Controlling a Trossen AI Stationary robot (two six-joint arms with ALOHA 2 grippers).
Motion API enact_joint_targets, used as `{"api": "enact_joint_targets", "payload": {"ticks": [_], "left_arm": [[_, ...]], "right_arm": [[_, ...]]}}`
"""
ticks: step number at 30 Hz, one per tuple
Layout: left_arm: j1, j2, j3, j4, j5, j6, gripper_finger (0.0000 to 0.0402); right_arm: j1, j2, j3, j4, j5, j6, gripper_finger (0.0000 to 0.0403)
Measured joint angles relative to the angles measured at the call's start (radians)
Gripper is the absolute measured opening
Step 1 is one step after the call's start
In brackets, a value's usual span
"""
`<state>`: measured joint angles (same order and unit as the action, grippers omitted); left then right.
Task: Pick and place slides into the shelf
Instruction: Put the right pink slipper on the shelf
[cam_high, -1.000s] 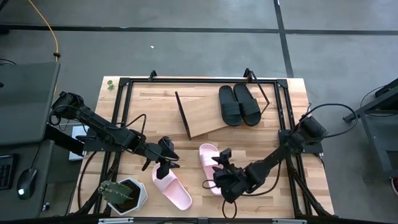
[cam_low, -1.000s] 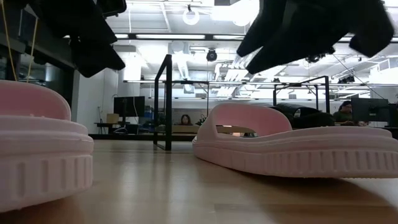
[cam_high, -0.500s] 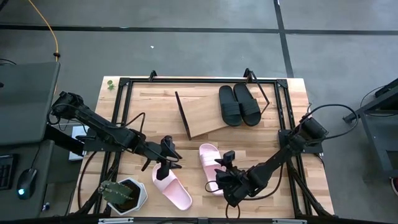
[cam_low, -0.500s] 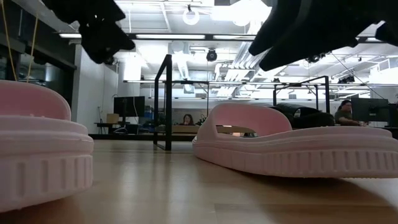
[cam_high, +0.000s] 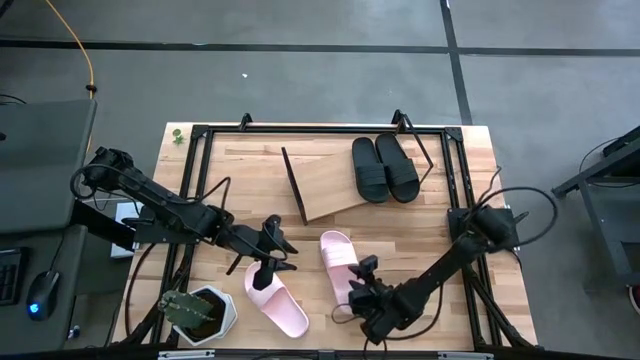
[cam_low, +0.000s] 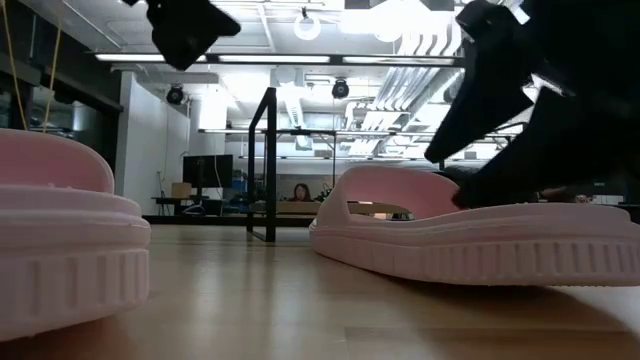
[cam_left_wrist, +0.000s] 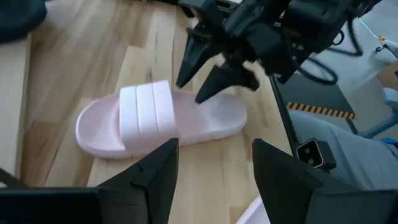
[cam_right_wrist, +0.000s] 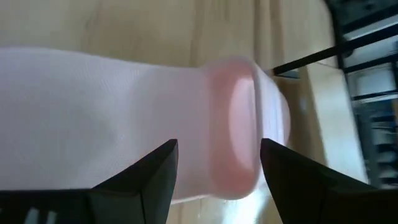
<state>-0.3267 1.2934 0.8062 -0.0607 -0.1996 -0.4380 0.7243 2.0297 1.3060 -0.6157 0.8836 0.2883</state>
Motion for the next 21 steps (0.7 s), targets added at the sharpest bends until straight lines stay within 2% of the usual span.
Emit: {"api": "enact_joint_targets", "payload": {"ticks": [6,10,21], "left_arm": [[0.0,0.0,0.029,-0.002,-0.004,0.043,0.0189],[0.007,0.0,0.041,-0.003,-0.004,0.077,0.0189],[0.1,0.0,0.074,-0.089,-0.004,0.07,0.0189]], "right_arm": [[-0.006,0.007,0.0,-0.004,0.13,-0.014,0.022],[-0.027,0.007,0.0,-0.006,0.114,-0.072,0.022],[-0.11,0.007,0.0,-0.067,0.106,-0.031,0.022]]}}
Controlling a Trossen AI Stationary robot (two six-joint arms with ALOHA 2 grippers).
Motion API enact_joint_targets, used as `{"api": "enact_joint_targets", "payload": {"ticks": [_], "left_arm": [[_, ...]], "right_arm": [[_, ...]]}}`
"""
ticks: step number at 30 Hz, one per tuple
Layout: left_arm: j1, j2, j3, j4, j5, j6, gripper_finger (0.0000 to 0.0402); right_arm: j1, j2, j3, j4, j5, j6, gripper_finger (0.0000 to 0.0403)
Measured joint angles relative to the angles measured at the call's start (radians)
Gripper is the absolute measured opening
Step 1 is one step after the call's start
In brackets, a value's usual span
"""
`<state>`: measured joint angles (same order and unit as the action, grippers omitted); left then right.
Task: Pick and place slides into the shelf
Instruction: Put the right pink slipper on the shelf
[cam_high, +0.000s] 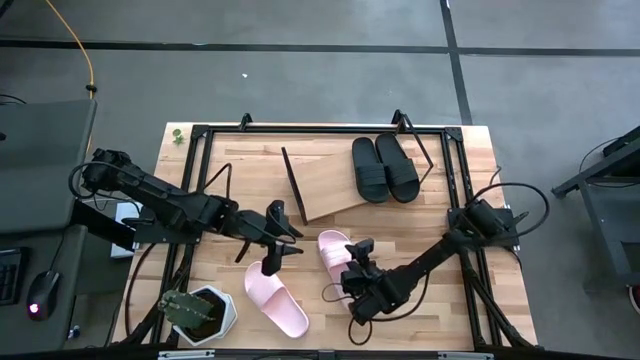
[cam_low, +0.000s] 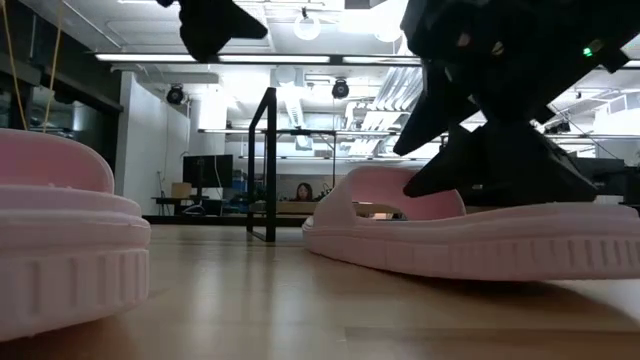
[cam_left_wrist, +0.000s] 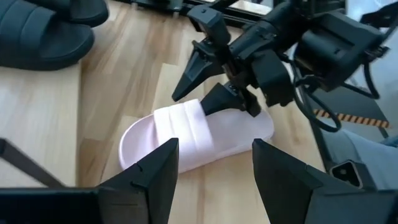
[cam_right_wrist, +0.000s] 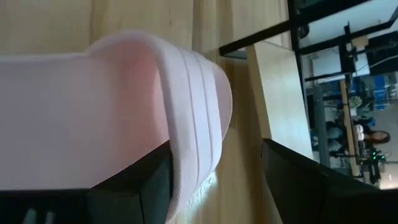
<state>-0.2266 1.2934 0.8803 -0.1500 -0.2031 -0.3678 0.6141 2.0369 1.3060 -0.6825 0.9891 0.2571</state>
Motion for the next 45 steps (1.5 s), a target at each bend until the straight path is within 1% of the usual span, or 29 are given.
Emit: {"api": "enact_joint_targets", "payload": {"ticks": [7,10,14,19,23,29,35,37,45], "left_arm": [[0.011,0.0,0.0,-0.032,0.001,-0.006,0.0189],[0.01,0.0,0.0,-0.031,0.007,-0.007,0.0189],[0.01,0.0,0.0,-0.031,0.012,-0.007,0.0189],[0.01,0.0,0.0,-0.032,0.011,-0.007,0.0189],[0.01,0.0,0.0,-0.032,0.011,-0.007,0.0189],[0.01,0.0,0.0,-0.032,0.011,-0.007,0.0189],[0.01,0.0,0.0,-0.032,0.012,-0.007,0.0189],[0.01,0.0,0.0,-0.032,0.011,-0.006,0.0189],[0.01,0.0,0.0,-0.032,0.011,-0.005,0.0189]], "right_arm": [[-0.024,0.0,0.0,-0.002,-0.041,0.004,0.022],[-0.026,0.0,0.0,0.0,-0.041,0.01,0.022],[-0.026,0.0,0.0,0.008,-0.041,0.015,0.0209],[-0.026,0.0,0.0,0.019,-0.041,0.015,0.017],[-0.026,0.0,0.0,0.021,-0.042,0.015,0.013],[-0.026,0.0,0.0,0.027,-0.083,0.015,0.0069],[-0.026,0.0,0.0,0.031,-0.093,0.015,0.0012],[-0.026,0.0,0.0,0.031,-0.101,0.012,0.0005],[-0.026,0.0,0.0,0.031,-0.103,0.006,0.0003]]}}
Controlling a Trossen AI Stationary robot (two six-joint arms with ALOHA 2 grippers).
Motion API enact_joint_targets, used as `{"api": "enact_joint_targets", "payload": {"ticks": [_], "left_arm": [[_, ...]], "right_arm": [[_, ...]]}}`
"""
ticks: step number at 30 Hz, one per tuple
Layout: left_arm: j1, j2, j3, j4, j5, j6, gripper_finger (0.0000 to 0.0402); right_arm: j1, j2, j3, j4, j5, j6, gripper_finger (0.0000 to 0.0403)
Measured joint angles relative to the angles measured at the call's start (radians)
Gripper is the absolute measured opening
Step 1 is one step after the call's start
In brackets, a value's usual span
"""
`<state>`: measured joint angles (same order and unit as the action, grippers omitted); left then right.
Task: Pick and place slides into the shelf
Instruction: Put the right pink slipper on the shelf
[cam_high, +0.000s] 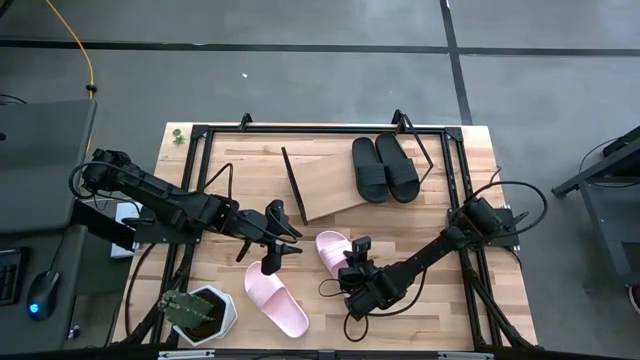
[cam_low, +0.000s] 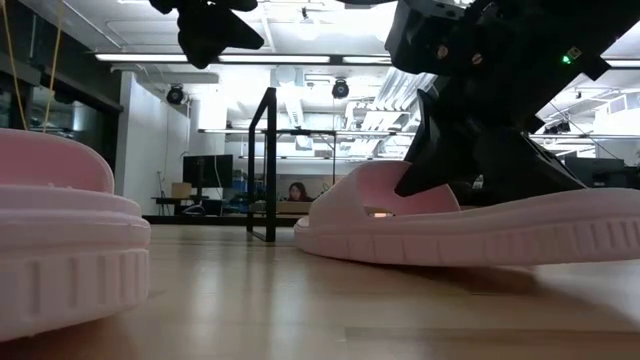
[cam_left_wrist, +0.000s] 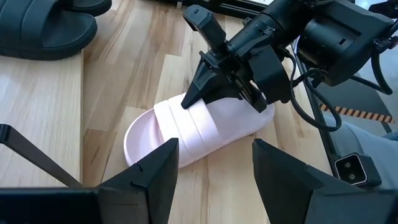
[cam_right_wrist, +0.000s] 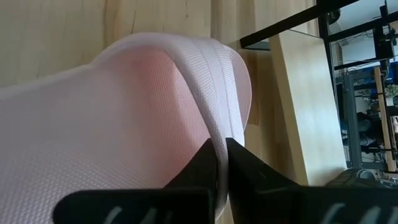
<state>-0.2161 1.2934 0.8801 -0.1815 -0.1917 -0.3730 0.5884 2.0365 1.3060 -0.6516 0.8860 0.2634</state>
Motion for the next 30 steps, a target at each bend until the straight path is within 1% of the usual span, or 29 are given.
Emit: {"api": "enact_joint_targets", "payload": {"ticks": [9,16,30], "left_arm": [[0.0,0.0,0.0,0.0,0.0,0.002,0.0189],[0.0,0.0,0.0,0.0,0.0,0.002,0.0189],[0.0,0.0,-0.001,0.0,-0.001,0.002,0.0189]], "right_arm": [[0.0,-0.005,0.0,-0.003,-0.005,-0.021,0.0002],[0.0,-0.069,0.001,-0.048,-0.003,-0.015,0.0001],[0.0,-0.162,0.001,-0.156,0.053,-0.018,0.0001]]}}
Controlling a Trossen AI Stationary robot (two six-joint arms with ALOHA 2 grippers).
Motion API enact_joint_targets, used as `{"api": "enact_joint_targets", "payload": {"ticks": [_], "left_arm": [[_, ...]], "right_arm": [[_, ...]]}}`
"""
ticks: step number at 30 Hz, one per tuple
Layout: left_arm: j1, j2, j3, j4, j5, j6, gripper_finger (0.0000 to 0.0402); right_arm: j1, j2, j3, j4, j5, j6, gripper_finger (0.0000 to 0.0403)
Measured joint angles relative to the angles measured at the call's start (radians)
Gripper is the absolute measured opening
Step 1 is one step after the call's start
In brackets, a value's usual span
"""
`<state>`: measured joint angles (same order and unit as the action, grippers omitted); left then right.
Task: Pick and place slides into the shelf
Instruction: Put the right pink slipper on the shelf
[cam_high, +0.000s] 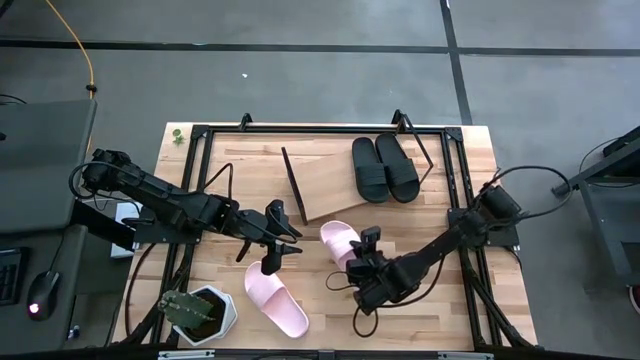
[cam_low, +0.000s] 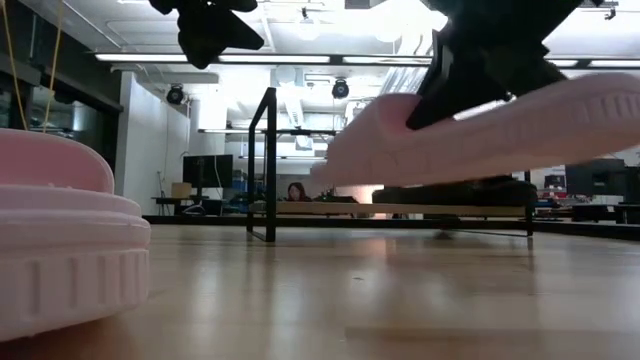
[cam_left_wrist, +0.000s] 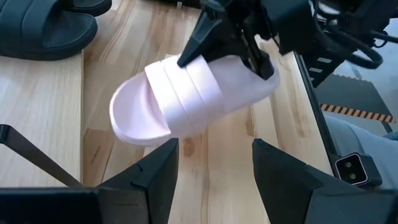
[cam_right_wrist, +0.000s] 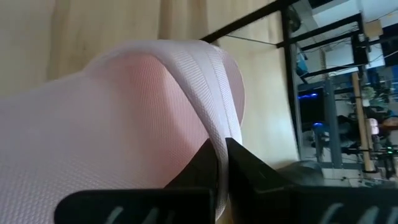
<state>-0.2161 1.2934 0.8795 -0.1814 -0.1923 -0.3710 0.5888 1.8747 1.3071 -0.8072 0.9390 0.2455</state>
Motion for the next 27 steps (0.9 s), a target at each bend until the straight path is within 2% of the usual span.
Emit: {"api": "enact_joint_targets", "payload": {"ticks": [11,27], "left_arm": [[0.0,0.0,0.0,0.0,-0.003,0.0,0.0189],[0.0,0.0,0.0,0.0,-0.003,0.004,0.0189]], "right_arm": [[-0.043,-0.08,0.0,-0.084,0.042,-0.023,0.0],[-0.21,-0.104,0.0,-0.093,0.054,-0.129,0.0]]}}
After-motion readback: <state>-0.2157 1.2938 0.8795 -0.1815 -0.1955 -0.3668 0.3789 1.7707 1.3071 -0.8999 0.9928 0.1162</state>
